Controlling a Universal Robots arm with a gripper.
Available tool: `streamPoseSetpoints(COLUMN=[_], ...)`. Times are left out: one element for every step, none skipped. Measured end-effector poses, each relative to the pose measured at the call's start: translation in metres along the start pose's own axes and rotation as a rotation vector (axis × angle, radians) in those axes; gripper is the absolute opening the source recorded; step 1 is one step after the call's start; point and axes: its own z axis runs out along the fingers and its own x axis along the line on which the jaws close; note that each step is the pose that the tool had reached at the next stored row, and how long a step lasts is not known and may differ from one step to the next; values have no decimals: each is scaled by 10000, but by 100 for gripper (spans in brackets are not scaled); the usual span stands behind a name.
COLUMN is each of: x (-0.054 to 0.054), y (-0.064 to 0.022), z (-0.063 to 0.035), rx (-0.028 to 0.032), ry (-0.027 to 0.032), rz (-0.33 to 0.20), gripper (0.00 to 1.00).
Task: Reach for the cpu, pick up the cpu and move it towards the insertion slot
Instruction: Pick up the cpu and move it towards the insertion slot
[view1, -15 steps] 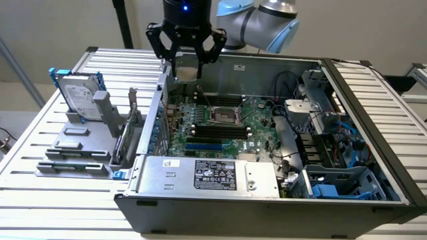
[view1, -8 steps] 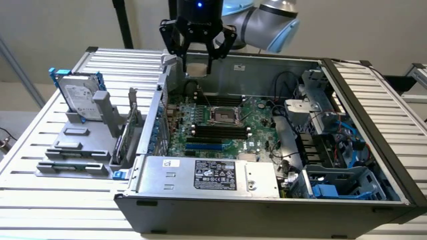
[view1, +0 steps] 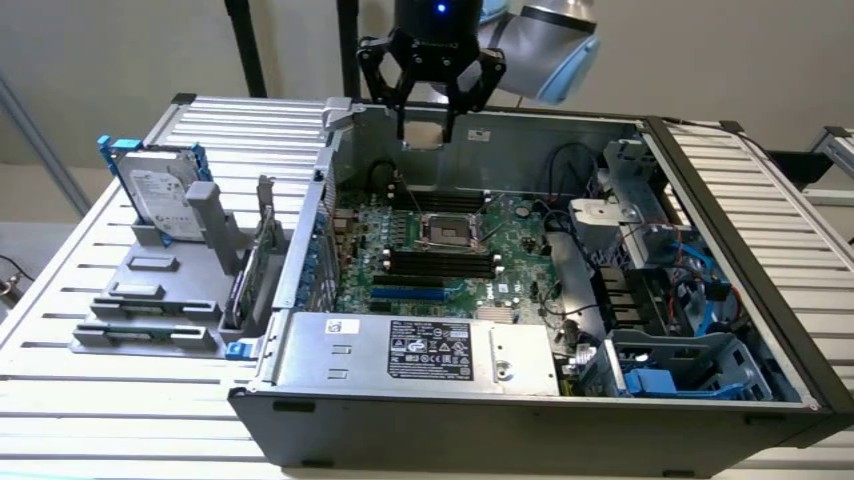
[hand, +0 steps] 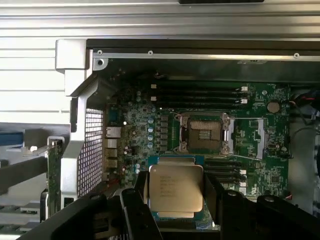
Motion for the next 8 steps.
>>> streamPoseSetpoints(x=[-45, -90, -135, -180, -227, -272, -315, -345], y=[17, 33, 49, 64, 79, 92, 106, 118], z=[5, 11, 17, 24, 32, 42, 53, 65], rx=[5, 10, 17, 26, 34, 41, 49, 60], ry=[0, 0, 0, 0, -1, -1, -1, -1], rz=[0, 0, 0, 1, 1, 1, 2, 1], gripper=[55, 55, 55, 55, 55, 55, 55, 55])
